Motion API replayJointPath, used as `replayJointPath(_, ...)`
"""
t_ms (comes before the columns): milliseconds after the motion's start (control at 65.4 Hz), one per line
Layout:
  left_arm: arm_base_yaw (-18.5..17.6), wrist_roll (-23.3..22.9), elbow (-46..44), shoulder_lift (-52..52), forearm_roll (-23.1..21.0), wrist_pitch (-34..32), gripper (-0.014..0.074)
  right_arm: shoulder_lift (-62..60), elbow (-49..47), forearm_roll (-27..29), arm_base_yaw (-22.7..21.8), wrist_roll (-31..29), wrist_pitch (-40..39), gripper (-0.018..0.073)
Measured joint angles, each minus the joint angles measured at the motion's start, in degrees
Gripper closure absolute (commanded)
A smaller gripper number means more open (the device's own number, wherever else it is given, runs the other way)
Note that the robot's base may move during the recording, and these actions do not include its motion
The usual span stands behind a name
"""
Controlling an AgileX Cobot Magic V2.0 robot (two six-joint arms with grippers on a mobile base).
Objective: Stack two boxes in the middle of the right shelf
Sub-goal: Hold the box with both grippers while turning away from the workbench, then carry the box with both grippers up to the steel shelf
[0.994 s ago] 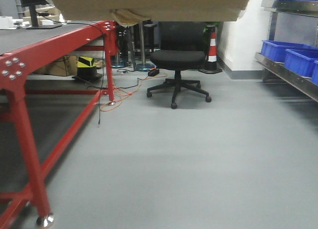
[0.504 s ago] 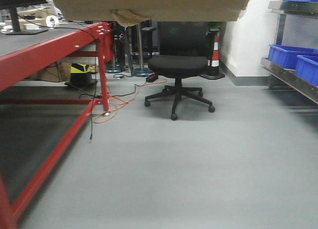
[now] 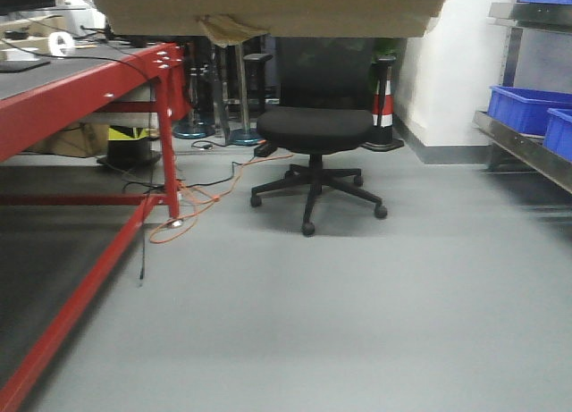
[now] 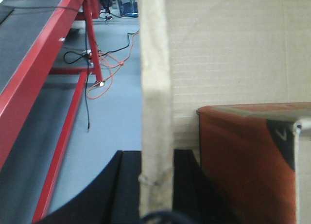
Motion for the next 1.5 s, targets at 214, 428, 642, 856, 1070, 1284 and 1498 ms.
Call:
replayJointPath(214, 0.0, 0.0, 0.0, 0.0, 0.2, 0.0, 0.0707, 0.0, 0.0, 0.0, 0.0, 0.0, -0.6, 0.0713)
replayJointPath(428, 0.0, 0.0, 0.0, 0.0, 0.3, 0.0, 0.0707, 0.0, 0.0, 0.0, 0.0, 0.0, -1.2, 0.0713)
replayJointPath(642, 0.0, 0.0, 0.0, 0.0, 0.3, 0.0, 0.0707, 0.0, 0.0, 0.0, 0.0, 0.0, -1.6, 0.0713)
replayJointPath(856, 0.0, 0.0, 0.0, 0.0, 0.3, -0.1, 0.0707, 0.0, 0.0, 0.0, 0.0, 0.0, -1.8, 0.0713)
replayJointPath(1070, 0.0, 0.0, 0.0, 0.0, 0.4, -0.1, 0.0707, 0.0, 0.0, 0.0, 0.0, 0.0, -2.3, 0.0713)
replayJointPath(1284, 0.0, 0.0, 0.0, 0.0, 0.5, -0.2, 0.0707, 0.0, 0.0, 0.0, 0.0, 0.0, -2.4, 0.0713)
replayJointPath(1498, 0.0, 0.0, 0.0, 0.0, 0.5, -0.2, 0.0707, 0.0, 0.0, -0.1, 0.0, 0.0, -2.5, 0.0713)
